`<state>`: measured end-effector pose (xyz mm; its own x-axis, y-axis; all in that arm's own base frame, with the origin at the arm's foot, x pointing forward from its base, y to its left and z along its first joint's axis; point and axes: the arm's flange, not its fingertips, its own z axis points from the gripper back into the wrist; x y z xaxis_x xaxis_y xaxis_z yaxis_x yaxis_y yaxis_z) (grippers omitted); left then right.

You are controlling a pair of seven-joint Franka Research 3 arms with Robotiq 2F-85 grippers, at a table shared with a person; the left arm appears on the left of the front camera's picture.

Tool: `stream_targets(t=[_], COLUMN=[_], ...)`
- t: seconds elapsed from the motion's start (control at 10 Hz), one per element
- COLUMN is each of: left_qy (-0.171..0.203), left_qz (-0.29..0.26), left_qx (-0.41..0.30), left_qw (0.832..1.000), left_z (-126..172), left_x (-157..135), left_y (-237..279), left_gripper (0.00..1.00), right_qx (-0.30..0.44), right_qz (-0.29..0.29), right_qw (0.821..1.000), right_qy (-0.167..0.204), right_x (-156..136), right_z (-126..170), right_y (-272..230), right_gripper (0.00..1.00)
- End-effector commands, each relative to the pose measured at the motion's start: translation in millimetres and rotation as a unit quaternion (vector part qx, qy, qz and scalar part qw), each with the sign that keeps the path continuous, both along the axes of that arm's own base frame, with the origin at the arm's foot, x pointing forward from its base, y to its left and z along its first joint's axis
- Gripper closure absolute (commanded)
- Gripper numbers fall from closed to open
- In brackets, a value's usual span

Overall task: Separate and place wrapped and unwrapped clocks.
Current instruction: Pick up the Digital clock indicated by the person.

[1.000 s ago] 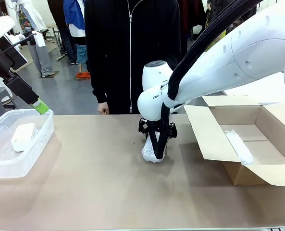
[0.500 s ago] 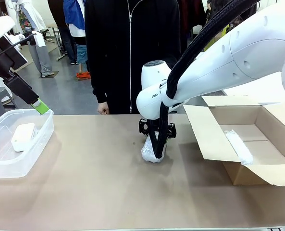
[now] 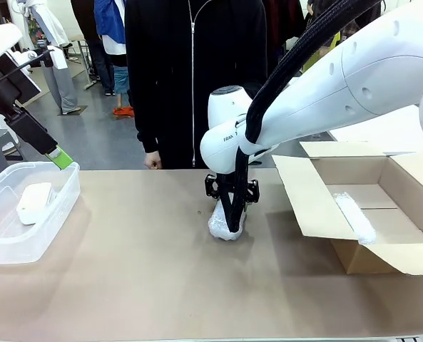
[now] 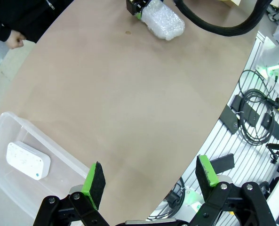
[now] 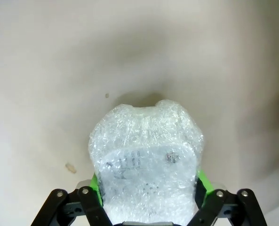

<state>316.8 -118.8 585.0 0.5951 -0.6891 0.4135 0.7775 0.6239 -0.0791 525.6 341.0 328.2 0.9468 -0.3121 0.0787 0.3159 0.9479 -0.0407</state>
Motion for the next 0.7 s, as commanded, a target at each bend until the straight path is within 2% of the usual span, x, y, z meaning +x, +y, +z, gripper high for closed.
stream_targets(t=[0.0, 0.3, 0.5, 0.6], left_qy=[-0.004, -0.004, -0.004, -0.004], left_qz=[0.001, 0.001, 0.001, 0.001], left_qx=[-0.002, -0.002, -0.002, -0.002], left_qw=[1.0, 1.0, 1.0, 1.0], left_z=[0.2, 0.2, 0.2, 0.2], left_x=[0.0, 0.0, 0.0, 0.0], left_y=[-0.1, -0.1, -0.1, -0.1], left_gripper=[0.0, 0.0, 0.0, 0.0], right_qx=[0.018, -0.001, 0.018, 0.036], right_qz=[0.009, 0.003, 0.016, 0.004], right_qw=[1.0, 0.998, 0.998, 0.997], right_qy=[-0.016, -0.055, -0.061, -0.074], right_x=[-35.6, -104.1, -126.0, -136.1], right_z=[38.2, 110.2, 146.4, 159.7], right_y=[-6.5, -7.2, -16.0, -20.3], right_gripper=[0.76, 0.76, 0.76, 0.76])
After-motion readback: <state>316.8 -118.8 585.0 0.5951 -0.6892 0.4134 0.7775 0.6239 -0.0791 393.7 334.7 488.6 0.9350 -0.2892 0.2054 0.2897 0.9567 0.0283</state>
